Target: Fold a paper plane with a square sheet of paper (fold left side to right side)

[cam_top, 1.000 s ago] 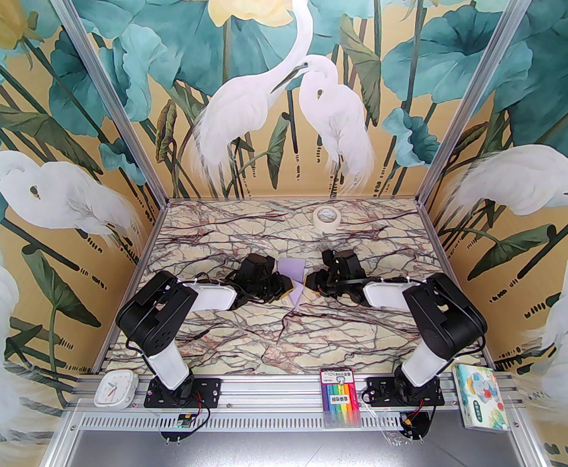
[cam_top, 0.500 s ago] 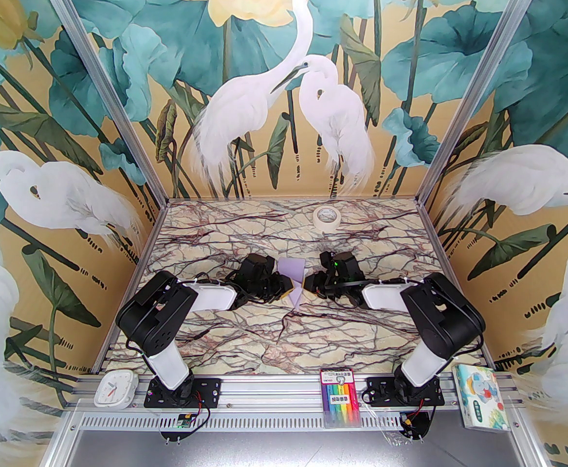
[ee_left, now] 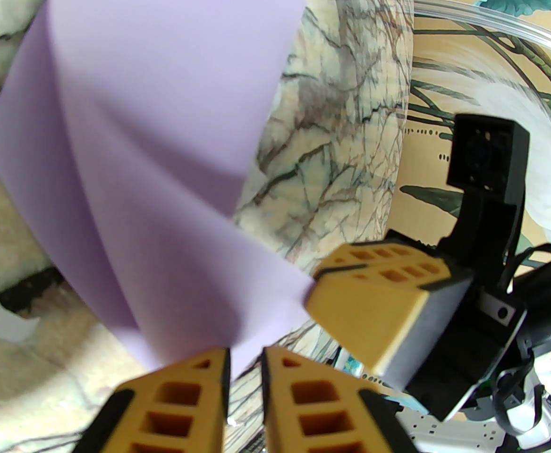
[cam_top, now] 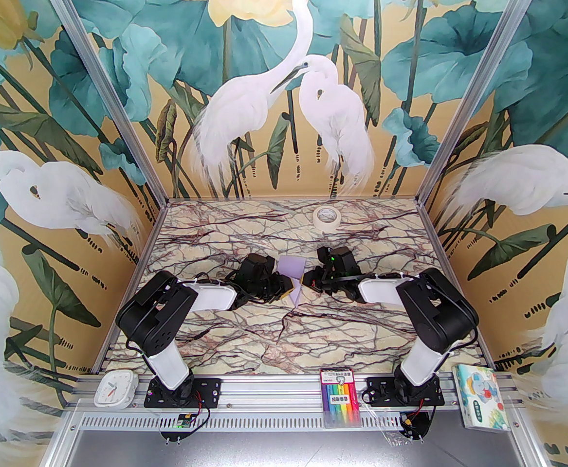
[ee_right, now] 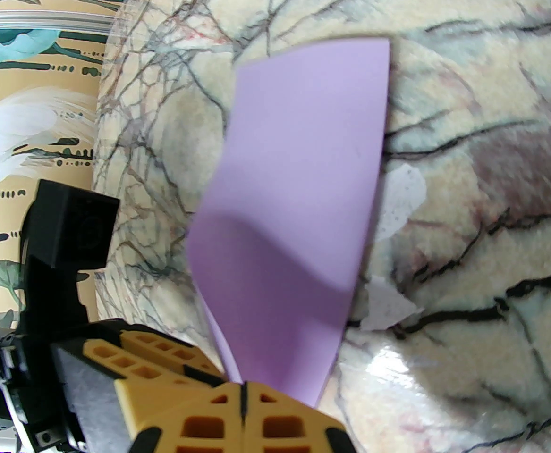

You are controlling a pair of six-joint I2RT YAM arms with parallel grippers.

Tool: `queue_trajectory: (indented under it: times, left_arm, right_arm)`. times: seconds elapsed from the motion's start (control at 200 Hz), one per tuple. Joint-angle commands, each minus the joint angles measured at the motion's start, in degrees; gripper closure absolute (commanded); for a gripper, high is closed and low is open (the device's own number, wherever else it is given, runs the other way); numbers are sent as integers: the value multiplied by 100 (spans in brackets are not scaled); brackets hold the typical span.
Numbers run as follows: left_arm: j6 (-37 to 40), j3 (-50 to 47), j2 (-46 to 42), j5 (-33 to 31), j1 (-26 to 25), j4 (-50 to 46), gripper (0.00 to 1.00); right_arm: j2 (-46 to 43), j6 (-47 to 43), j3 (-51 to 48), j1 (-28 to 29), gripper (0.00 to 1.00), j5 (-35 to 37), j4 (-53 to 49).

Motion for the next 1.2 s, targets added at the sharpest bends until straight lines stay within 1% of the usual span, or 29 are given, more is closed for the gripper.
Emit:
queue_trajectory:
  times: [0.0,0.37,1.195]
  left_arm:
    - [184,100,64,266,-35,-34,82]
    - [250,181,330,502,-87,13,82]
    - [229,223,520,577,-87,106,82]
  right_arm:
    - [147,-181,176,-3,100,68,-169]
    - [356,-314,408,-90,100,57,-284]
    - [713,-462,799,-167,100,108,-493]
